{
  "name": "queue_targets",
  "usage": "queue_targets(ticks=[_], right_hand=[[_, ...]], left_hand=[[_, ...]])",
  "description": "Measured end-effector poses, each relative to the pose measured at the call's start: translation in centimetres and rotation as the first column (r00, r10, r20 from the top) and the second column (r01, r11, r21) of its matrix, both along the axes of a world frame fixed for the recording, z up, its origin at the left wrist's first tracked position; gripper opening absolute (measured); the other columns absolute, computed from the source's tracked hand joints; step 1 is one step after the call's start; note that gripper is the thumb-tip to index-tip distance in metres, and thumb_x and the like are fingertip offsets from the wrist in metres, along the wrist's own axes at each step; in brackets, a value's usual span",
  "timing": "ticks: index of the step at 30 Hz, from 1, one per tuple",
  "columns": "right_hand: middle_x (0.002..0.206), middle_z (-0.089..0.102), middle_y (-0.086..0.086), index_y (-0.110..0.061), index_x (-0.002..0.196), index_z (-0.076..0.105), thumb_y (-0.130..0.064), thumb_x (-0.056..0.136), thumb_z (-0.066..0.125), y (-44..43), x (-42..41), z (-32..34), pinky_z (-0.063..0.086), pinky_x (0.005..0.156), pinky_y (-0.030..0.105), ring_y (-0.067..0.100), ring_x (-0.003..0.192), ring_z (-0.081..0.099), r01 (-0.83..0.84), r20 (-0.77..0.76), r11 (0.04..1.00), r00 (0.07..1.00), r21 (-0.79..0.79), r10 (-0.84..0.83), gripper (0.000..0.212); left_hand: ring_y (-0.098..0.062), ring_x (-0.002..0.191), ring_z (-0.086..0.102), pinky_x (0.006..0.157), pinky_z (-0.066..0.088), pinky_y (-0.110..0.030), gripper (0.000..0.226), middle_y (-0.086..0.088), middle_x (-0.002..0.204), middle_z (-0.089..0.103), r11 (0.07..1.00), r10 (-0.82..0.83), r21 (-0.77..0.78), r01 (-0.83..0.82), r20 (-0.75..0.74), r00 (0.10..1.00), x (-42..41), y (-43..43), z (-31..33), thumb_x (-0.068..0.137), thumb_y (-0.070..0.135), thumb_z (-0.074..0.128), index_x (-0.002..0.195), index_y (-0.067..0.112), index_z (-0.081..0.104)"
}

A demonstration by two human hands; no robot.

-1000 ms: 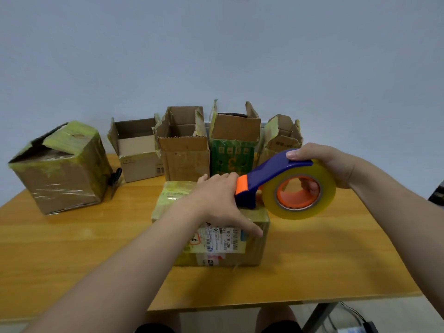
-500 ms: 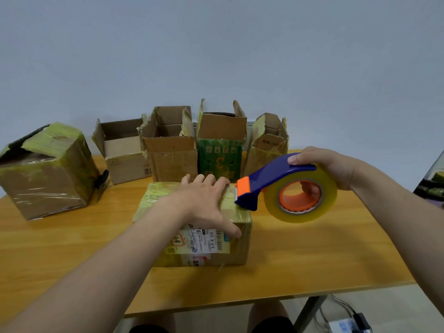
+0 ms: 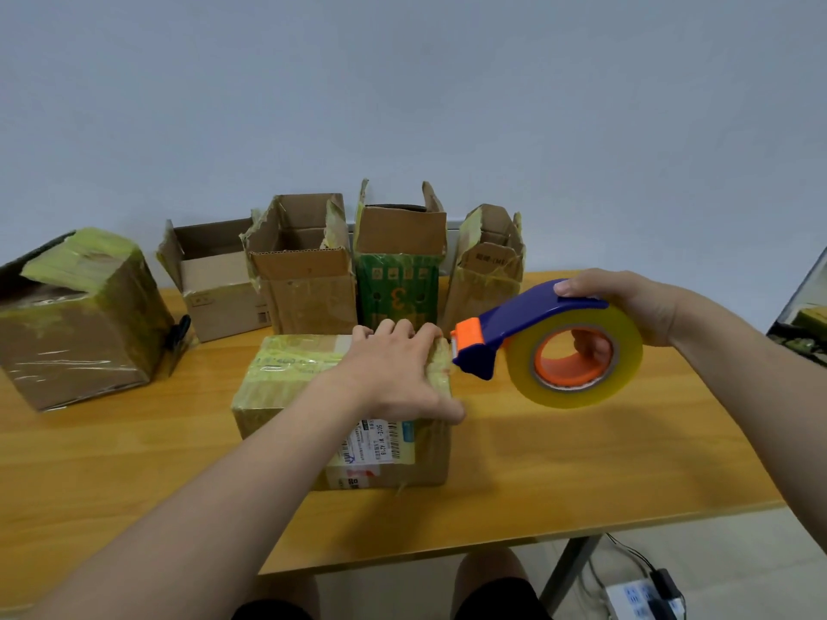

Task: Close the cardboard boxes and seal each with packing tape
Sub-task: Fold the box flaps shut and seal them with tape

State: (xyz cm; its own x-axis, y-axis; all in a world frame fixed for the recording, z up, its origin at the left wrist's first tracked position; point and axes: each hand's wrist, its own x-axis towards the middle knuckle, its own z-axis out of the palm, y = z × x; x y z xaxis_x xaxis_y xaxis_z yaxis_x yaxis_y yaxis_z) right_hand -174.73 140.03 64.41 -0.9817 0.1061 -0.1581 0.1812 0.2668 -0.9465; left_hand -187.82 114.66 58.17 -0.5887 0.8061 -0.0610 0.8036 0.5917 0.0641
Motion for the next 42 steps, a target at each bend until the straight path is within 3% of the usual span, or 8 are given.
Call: queue_targets(ticks=[7, 10, 14, 21, 28, 33, 37, 42], right_hand=[[0.099, 0.074, 0.022, -0.004, 0.104, 0.074, -0.056, 0.064, 0.076, -0.5, -0.6, 1.0, 0.054, 0.079, 0.045, 0.03, 0.082, 0.069, -0.074, 0.092, 0.959, 0.995, 0.273, 0.051, 0.066], [0.075, 0.073, 0.009, -0.018, 0.071, 0.078, -0.054, 0.069, 0.073, -1.5, -1.5, 2.9, 0.052, 0.069, 0.034, 0.017, 0.065, 0.066, -0.137, 0.152, 0.915, 0.985, 0.379, 0.084, 0.036], [0.065, 0.066, 0.01, -0.021, 0.06, 0.076, -0.059, 0.078, 0.075, -4.0, -3.2, 6.4, 0.05, 0.063, 0.033, 0.025, 0.054, 0.057, -0.222, 0.277, 0.81, 0.958, 0.543, 0.076, 0.042], [0.07, 0.072, 0.005, -0.017, 0.067, 0.076, -0.074, 0.066, 0.074, -9.9, -7.5, 6.4, 0.051, 0.064, 0.034, 0.022, 0.065, 0.063, -0.344, 0.385, 0.418, 0.923, 0.841, -0.014, 0.057], [0.063, 0.055, 0.005, -0.009, 0.069, 0.064, -0.071, 0.076, 0.071, -7.1, -5.5, 5.0, 0.038, 0.059, 0.035, 0.022, 0.06, 0.049, 0.044, 0.022, 0.505, 0.992, 0.862, -0.123, 0.063], [0.079, 0.07, 0.012, -0.005, 0.083, 0.071, -0.08, 0.071, 0.066, -7.5, -4.6, 3.5, 0.049, 0.063, 0.046, 0.03, 0.073, 0.065, 0.58, -0.428, 0.605, 0.814, 0.546, -0.394, 0.076], [0.07, 0.071, -0.002, -0.016, 0.073, 0.069, -0.059, 0.086, 0.072, -12.4, -5.9, 0.8, 0.052, 0.065, 0.033, 0.022, 0.073, 0.068, 0.655, -0.455, 0.75, 0.642, -0.095, -0.618, 0.045], [0.066, 0.074, -0.004, -0.019, 0.081, 0.073, -0.051, 0.096, 0.064, -17.6, -7.5, -2.8, 0.058, 0.062, 0.027, 0.009, 0.061, 0.07, 0.571, -0.403, 0.7, 0.573, -0.428, -0.714, 0.037]], left_hand=[[-0.027, 0.124, 0.04, 0.11, 0.031, -0.051, 0.115, -0.003, 0.133, 0.046, 0.994, -0.047, 0.1, 0.046, 0.004, 0.999, 0.0, -0.4, -0.5, 0.07, 0.088, 0.056, 0.158, 0.051, -0.008], [-0.027, 0.126, 0.037, 0.111, 0.029, -0.049, 0.105, -0.003, 0.133, 0.043, 0.995, -0.069, 0.071, 0.071, -0.027, 0.997, 0.2, -0.4, -0.5, 0.074, 0.088, 0.051, 0.155, 0.055, -0.006], [-0.028, 0.133, 0.034, 0.114, 0.027, -0.049, 0.109, -0.004, 0.142, 0.04, 0.998, -0.061, 0.02, 0.062, -0.053, 0.997, 0.3, -0.2, -0.6, 0.072, 0.092, 0.05, 0.158, 0.045, 0.003], [-0.023, 0.123, 0.035, 0.111, 0.029, -0.047, 0.116, 0.0, 0.133, 0.041, 0.998, -0.056, 0.012, 0.057, -0.056, 0.997, -0.1, -0.2, -0.3, 0.066, 0.096, 0.056, 0.157, 0.035, 0.017], [-0.019, 0.132, 0.043, 0.115, 0.031, -0.047, 0.096, 0.005, 0.143, 0.05, 0.951, -0.017, 0.302, -0.065, 0.261, 0.965, 0.2, -0.8, 0.5, 0.081, 0.083, 0.051, 0.158, 0.028, 0.031], [-0.013, 0.102, 0.062, 0.082, 0.051, -0.029, 0.013, 0.006, 0.106, 0.066, 0.593, 0.016, 0.726, -0.349, 0.422, 0.906, 0.1, -1.5, 0.8, 0.099, 0.018, 0.061, 0.111, 0.023, 0.064], [-0.021, 0.077, 0.067, 0.075, 0.058, -0.048, 0.019, -0.006, 0.079, 0.071, 0.327, -0.007, 0.83, -0.452, 0.48, 0.877, 0.0, -2.4, 0.8, 0.097, 0.014, 0.061, 0.08, 0.014, 0.069], [-0.015, 0.061, 0.065, 0.059, 0.057, -0.043, 0.035, 0.004, 0.06, 0.068, 0.416, 0.056, 0.863, -0.288, 0.291, 0.955, 1.2, -3.2, 0.7, 0.097, 0.028, 0.062, 0.066, 0.017, 0.075]])
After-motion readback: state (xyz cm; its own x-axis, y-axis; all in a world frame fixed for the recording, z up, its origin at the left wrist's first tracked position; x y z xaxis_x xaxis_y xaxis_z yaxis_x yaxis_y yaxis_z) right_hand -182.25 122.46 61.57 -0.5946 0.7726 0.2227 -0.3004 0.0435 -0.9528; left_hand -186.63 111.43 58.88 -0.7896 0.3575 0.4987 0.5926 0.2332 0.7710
